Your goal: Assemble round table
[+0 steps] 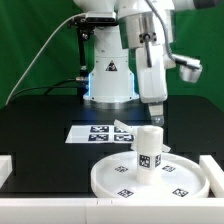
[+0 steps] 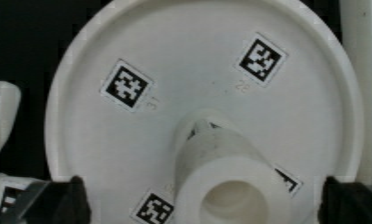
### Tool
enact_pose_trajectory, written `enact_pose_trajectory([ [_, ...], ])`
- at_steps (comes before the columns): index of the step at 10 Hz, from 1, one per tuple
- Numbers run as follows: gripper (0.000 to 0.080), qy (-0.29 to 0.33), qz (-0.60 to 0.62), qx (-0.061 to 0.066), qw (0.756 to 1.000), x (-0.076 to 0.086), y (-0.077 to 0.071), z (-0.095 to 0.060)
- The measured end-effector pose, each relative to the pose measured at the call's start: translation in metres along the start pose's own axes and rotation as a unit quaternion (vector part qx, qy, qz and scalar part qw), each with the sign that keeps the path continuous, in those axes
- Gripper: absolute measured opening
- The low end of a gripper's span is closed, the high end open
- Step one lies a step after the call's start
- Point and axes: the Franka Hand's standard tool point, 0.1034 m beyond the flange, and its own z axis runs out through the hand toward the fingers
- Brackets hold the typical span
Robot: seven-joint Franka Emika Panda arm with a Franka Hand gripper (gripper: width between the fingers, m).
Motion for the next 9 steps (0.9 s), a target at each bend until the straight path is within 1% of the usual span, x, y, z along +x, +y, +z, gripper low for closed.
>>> enact_pose_trajectory([
  [1, 0.0648, 0.001, -0.001, -0.002, 1.000, 0.000, 0.001, 0.002],
  [7, 0.0648, 0.002, -0.001, -0.003, 1.000, 0.001, 0.002, 0.004],
  [8, 0.0648, -0.001, -0.023, -0.009, 1.000, 0.000, 0.005, 0.003],
  [9, 0.0648, -0.010, -0.065, -0.018, 0.998, -0.003, 0.013, -0.003],
])
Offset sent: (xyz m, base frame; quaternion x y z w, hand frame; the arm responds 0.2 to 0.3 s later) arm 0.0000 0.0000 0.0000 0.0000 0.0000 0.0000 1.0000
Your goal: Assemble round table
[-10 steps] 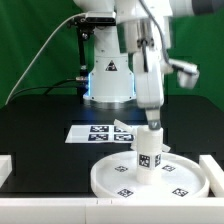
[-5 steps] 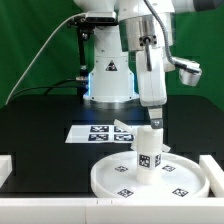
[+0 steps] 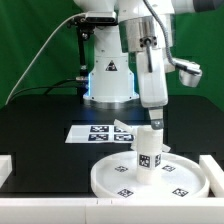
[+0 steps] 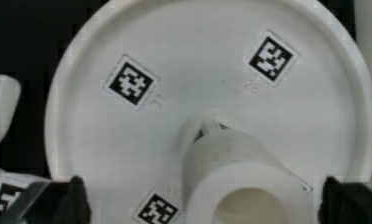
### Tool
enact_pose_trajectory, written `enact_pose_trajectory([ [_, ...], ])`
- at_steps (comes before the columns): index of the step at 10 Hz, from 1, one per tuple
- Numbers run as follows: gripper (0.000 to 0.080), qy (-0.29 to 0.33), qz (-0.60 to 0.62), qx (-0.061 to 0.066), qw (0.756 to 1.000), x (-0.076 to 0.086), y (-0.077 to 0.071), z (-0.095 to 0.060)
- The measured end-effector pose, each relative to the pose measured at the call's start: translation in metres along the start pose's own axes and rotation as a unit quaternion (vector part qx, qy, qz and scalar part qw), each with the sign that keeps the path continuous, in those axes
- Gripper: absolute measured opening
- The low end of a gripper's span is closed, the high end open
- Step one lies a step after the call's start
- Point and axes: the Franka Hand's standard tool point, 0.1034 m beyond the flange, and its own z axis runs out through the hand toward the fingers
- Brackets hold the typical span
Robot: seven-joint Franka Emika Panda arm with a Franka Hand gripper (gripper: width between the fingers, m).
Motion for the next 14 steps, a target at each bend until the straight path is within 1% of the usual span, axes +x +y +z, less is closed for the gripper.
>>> enact_pose_trajectory([
  [1, 0.0648, -0.006, -0.075, -0.008, 0.997, -0.004, 0.007, -0.005],
  [3, 0.0648, -0.004, -0.100, -0.015, 0.995, -0.013, 0.011, -0.006],
  [7, 0.0648, -0.005, -0.099, -0.015, 0.995, -0.012, 0.011, -0.005],
  [8, 0.0648, 0.001, -0.158, -0.035, 0.987, -0.013, 0.018, -0.003],
  [9, 0.0648, -0.001, -0.221, -0.045, 0.974, -0.013, 0.022, -0.001],
  [11, 0.0648, 0.002, -0.289, -0.057, 0.956, -0.013, 0.026, 0.002],
  [12, 0.0648, 0.007, -0.322, -0.052, 0.945, -0.016, 0.025, 0.002],
  [14, 0.0648, 0.003, -0.388, -0.052, 0.920, -0.013, 0.025, 0.002],
])
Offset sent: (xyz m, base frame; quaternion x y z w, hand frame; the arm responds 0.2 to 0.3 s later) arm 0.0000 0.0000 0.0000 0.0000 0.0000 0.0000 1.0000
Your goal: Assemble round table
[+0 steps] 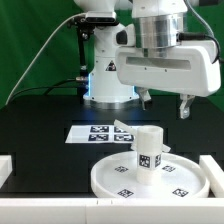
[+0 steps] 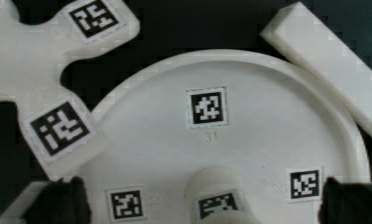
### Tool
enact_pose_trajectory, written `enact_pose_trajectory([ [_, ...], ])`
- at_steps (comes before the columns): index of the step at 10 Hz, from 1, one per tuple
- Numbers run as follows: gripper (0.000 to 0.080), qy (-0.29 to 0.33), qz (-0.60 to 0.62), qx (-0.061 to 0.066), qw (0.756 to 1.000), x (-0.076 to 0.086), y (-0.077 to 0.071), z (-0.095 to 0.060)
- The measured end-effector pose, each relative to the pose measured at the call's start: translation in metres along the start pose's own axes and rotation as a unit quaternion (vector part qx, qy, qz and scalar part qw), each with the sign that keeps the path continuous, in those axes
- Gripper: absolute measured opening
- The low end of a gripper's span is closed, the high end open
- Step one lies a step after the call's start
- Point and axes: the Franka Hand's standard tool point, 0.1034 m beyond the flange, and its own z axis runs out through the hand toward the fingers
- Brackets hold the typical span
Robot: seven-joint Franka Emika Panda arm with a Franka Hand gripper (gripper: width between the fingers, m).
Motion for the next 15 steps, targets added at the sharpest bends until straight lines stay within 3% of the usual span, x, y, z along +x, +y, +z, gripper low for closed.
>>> enact_pose_trajectory([
  [1, 0.0648, 0.008, -0.057, -0.007, 0.998, -0.001, 0.001, 0.001],
  [3, 0.0648, 0.021, -0.177, -0.037, 0.983, -0.018, 0.009, 0.007],
  [5, 0.0648, 0.041, -0.296, -0.059, 0.952, -0.028, 0.014, 0.013],
  [9, 0.0648, 0.042, -0.323, -0.060, 0.944, -0.026, 0.016, 0.014],
  [10, 0.0648, 0.048, -0.318, -0.067, 0.945, -0.037, 0.022, 0.022],
  [11, 0.0648, 0.049, -0.328, -0.082, 0.940, -0.050, 0.032, 0.030],
  [13, 0.0648, 0.052, -0.377, -0.104, 0.919, -0.058, 0.046, 0.042],
  [14, 0.0648, 0.052, -0.393, -0.110, 0.911, -0.061, 0.048, 0.047],
  [15, 0.0648, 0.052, -0.386, -0.107, 0.915, -0.059, 0.046, 0.045],
])
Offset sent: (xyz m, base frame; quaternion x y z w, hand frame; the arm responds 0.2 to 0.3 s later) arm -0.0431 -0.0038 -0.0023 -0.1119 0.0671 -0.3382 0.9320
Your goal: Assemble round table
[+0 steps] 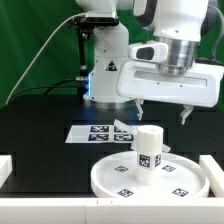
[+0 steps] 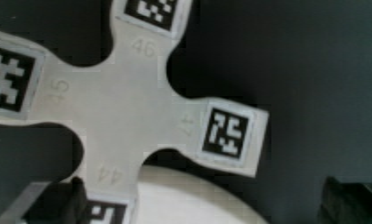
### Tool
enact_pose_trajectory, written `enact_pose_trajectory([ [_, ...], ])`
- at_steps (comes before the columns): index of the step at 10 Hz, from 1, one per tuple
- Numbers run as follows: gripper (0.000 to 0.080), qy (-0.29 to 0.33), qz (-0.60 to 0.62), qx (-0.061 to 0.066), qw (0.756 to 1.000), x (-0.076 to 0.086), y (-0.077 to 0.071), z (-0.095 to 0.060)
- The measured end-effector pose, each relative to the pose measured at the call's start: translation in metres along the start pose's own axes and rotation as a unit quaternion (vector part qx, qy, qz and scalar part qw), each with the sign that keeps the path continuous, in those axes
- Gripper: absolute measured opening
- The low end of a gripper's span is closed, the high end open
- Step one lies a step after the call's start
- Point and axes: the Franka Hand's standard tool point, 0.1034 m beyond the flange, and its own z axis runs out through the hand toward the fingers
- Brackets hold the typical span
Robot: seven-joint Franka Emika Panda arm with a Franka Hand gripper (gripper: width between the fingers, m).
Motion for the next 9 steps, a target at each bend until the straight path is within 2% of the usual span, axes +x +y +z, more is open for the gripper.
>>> enact_pose_trajectory([
  [3, 0.0648, -0.001, -0.013, -0.003, 1.000, 0.000, 0.001, 0.002],
  [5, 0.0648, -0.026, -0.062, -0.036, 0.997, -0.004, 0.018, 0.008],
  [6, 0.0648, -0.026, -0.101, -0.062, 0.993, 0.001, 0.018, 0.007],
  [7, 0.0648, -0.004, -0.131, -0.061, 0.989, -0.002, 0.012, 0.014],
  [8, 0.0648, -0.006, -0.121, -0.054, 0.991, -0.008, 0.014, 0.017],
  [9, 0.0648, -0.004, -0.122, -0.054, 0.991, -0.005, 0.013, 0.016],
])
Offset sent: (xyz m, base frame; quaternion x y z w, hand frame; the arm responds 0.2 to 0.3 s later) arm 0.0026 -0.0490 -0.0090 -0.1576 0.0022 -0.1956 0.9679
